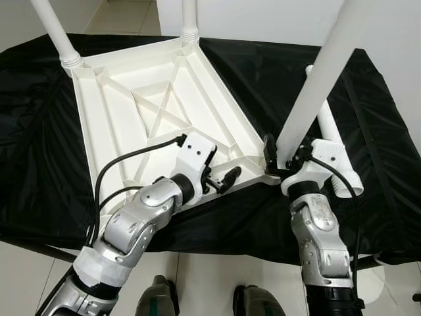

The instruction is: Building children table

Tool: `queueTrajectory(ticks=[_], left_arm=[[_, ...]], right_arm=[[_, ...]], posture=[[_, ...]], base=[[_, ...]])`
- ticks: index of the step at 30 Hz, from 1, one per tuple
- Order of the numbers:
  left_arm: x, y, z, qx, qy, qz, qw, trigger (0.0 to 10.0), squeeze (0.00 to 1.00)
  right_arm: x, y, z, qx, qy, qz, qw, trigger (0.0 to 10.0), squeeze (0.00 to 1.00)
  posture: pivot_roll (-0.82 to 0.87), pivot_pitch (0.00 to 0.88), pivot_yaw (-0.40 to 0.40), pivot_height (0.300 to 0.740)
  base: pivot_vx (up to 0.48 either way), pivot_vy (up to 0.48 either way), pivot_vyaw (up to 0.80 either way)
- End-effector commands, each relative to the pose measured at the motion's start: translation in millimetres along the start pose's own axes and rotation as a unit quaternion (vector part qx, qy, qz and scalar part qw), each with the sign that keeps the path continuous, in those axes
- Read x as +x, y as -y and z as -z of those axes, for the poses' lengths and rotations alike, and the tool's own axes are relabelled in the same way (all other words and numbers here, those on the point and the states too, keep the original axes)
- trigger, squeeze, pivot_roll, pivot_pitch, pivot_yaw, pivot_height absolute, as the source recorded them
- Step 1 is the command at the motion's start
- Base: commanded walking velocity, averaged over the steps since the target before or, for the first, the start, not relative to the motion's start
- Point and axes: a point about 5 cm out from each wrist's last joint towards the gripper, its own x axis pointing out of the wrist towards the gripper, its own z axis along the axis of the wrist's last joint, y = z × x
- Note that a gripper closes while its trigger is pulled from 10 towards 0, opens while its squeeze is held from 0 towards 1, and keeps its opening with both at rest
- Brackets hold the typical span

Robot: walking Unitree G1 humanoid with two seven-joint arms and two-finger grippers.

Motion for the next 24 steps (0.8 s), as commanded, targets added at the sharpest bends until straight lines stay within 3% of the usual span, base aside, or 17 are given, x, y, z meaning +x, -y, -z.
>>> queueTrajectory(ticks=[1,7,14,19,24], left_arm=[[-1.1,-5.2,4,0.009,0.006,-0.021,1.0,10.0,0.0],[-5.5,-11.4,0,0.019,0.055,-0.057,0.997,10.0,0.0],[-11.4,-18.2,5,-0.001,0.083,-0.088,0.993,10.0,0.0],[-16.2,-23.9,13,-0.001,0.085,-0.107,0.991,10.0,0.0],[-19.8,-22.1,18,0.0,0.081,-0.091,0.993,10.0,0.0]], right_arm=[[-4.5,-0.1,9,-0.006,-0.007,-0.016,1.0,10.0,0.0],[-12.5,2.7,14,-0.035,0.004,-0.032,0.999,10.0,0.0],[-16.8,8.1,20,-0.048,0.005,-0.031,0.998,10.0,0.0],[-20.2,12.8,23,-0.055,0.009,-0.027,0.998,10.0,0.0],[-22.6,12.3,23,-0.061,0.013,-0.034,0.997,10.0,0.0]], posture=[[-0.03,0.111,0.064,0.74],[-0.03,0.114,0.066,0.74],[-0.04,0.106,0.093,0.74],[-0.04,0.1,0.105,0.74],[-0.04,0.098,0.113,0.74]], base=[[0.0,0.0,0.0],[0.0,0.0,0.0],[0.0,0.0,0.0],[0.0,0.0,0.0],[0.0,0.0,0.0]])
